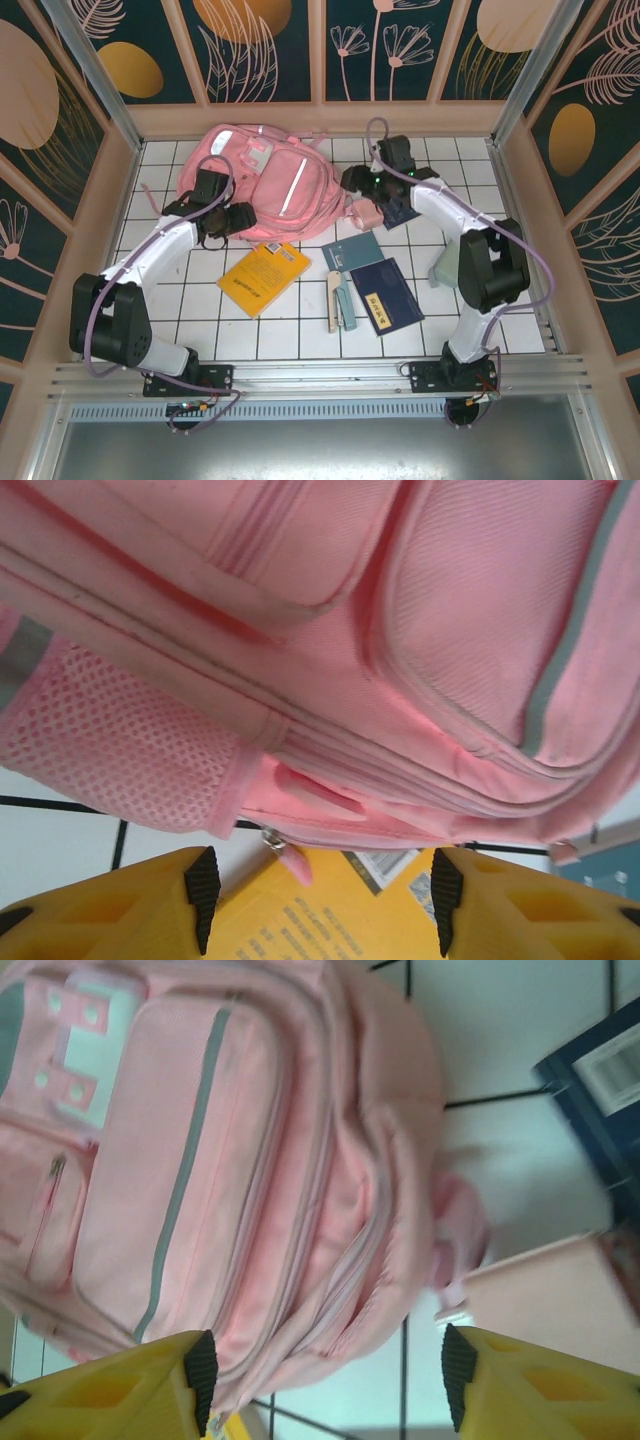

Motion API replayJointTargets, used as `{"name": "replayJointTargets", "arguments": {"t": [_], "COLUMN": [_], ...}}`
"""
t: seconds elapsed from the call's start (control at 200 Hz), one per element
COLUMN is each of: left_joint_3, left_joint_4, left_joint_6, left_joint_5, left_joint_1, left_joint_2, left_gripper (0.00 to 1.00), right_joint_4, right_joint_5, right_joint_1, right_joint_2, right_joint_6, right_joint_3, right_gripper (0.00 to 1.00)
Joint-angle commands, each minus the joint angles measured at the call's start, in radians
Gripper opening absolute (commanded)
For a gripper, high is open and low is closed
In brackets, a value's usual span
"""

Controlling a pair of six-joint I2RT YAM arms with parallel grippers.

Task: Pack the student bag

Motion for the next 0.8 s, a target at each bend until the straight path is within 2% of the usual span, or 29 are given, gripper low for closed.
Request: {"name": "replayJointTargets", "arguments": {"t": [0.0, 0.095, 0.23, 0.405, 0.615, 0.795], "left_joint_3": [-0.075, -0.132, -0.204, -0.266, -0.329, -0.429], "left_joint_4": [0.021, 0.042, 0.092, 0.141, 0.194, 0.254], "left_joint_6": [-0.003, 0.005, 0.004, -0.001, -0.040, -0.122], "left_joint_5": [-0.062, -0.078, -0.038, 0.014, 0.108, 0.204], "left_joint_1": [0.003, 0.012, 0.037, 0.049, 0.049, 0.047], "left_joint_2": [0.021, 0.032, 0.045, 0.077, 0.090, 0.020], "left_gripper": [0.59, 0.58, 0.56, 0.56, 0.56, 0.54], "right_joint_4": [0.056, 0.074, 0.073, 0.114, 0.141, 0.177], "right_joint_5": [0.017, 0.022, 0.057, 0.024, -0.017, -0.065], "right_joint_1": [0.102, 0.184, 0.288, 0.405, 0.443, 0.446], "right_joint_2": [-0.063, -0.085, -0.088, -0.034, 0.013, 0.051], "right_joint_6": [0.035, 0.066, 0.092, 0.137, 0.152, 0.192], "right_joint_3": [-0.083, -0.140, -0.177, -0.220, -0.257, -0.314], "right_gripper": [0.58, 0.51, 0.41, 0.42, 0.41, 0.37]}}
